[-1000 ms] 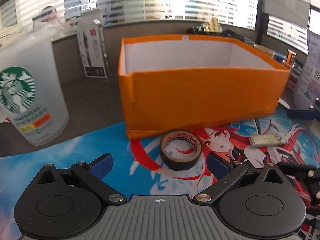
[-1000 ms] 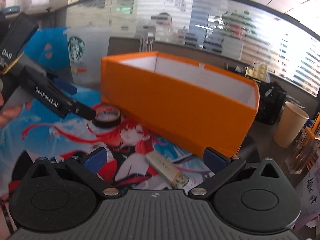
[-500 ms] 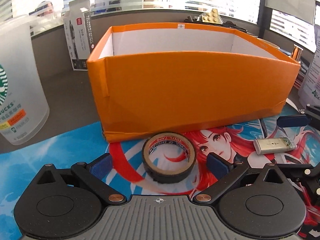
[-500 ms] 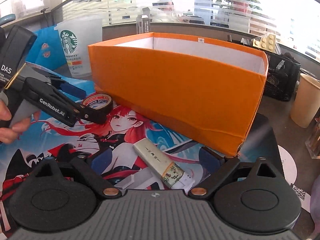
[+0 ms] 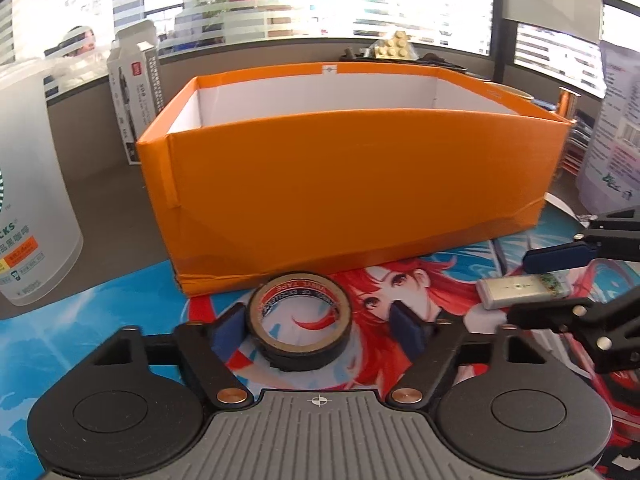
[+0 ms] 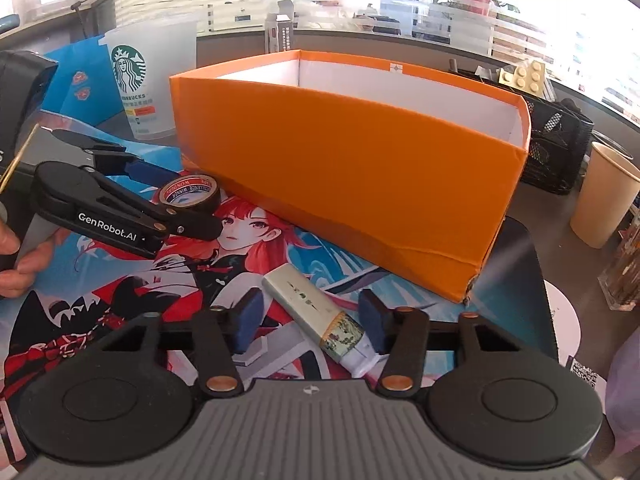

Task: Organize rigid objects
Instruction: 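Grasp the black tape roll with the left tool while the right tool grasps the cream tube, then lift the tape roll and cream tube and carry both over the orange box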

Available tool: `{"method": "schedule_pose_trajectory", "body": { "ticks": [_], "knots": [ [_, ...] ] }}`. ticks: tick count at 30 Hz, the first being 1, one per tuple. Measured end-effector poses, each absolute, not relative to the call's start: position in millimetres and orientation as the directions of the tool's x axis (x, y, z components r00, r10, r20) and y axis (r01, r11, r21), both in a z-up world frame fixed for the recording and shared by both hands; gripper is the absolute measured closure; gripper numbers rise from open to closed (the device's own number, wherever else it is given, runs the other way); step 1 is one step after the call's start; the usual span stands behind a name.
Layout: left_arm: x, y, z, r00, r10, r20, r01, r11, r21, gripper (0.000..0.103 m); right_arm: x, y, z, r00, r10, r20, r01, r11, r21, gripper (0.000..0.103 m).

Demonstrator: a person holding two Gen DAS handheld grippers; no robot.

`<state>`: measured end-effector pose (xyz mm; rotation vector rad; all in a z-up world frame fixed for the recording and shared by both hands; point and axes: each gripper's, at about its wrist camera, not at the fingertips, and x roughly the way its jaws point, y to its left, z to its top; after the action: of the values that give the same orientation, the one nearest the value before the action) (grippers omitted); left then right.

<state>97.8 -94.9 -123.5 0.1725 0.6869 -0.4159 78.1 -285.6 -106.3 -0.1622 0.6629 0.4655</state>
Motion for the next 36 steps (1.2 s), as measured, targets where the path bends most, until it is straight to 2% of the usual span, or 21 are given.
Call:
{"method": "schedule_pose_trajectory", "body": {
  "ticks": [1,2,11,26,36],
  "knots": [
    [96,-96,-123,0.693,-0.323,-0.644,0.437,0.899,0.02,0.045,77,-285,-106,0.689,0.361,-0.629,-0.465,0.885,-0.001,0.061],
    [94,-97,-123,0.692,-0.329,-0.642,0.445,0.895,0.021,0.05,75,-283,-105,0.687,0.36,-0.631,-0.468,0.884,-0.005,0.063],
    [85,-97,-122,0.691,-0.324,-0.646,0.439,0.898,0.018,0.05,62,-271,-106,0.694,0.352,-0.628,-0.456,0.89,-0.004,0.081],
    [66,-76,-114,0.68,-0.336,-0.652,0.418,0.908,-0.031,0.05,50,-254,-98,0.716,0.324,-0.619,-0.436,0.899,-0.033,0.082],
    [51,-70,-92,0.718,-0.333,-0.612,0.41,0.912,-0.016,0.05,39,-253,-87,0.739,0.317,-0.595,-0.422,0.905,-0.042,0.082]
  ]
}}
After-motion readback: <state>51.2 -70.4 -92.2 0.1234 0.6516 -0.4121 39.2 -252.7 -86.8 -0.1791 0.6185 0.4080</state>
